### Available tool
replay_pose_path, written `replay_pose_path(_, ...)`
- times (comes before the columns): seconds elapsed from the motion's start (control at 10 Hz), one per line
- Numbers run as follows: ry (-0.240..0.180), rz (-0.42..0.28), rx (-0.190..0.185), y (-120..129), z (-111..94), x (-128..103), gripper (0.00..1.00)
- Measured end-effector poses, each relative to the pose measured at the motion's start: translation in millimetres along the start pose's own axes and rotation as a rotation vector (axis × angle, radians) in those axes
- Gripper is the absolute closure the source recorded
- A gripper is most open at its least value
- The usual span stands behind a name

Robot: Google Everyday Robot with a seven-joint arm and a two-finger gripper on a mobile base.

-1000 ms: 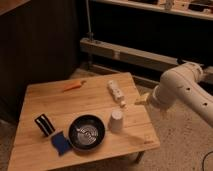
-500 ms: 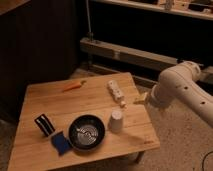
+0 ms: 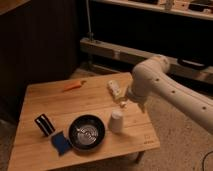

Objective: Place the ceramic cup over the eraser

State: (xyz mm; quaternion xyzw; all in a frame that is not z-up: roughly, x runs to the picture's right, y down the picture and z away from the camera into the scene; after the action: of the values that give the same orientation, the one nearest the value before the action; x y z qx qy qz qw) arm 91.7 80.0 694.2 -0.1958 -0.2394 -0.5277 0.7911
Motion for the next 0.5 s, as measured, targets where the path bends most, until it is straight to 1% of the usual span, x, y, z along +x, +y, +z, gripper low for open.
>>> replay_pose_path(0.1, -0.042, -0.023, 0.007, -9.1, 15.8, -3.3, 0.2)
replay_pose_path(0.2, -0.068, -0.036, 0.007, -11.7, 24.2, -5.7, 0.2)
replay_pose_path(0.3, -0.09, -0.046, 0.005, -12.4, 32.3, -8.3, 0.2)
replay_pose_path(0.5, -0.126, -0.067, -0.016, -11.1, 50.6, -14.9, 0.2)
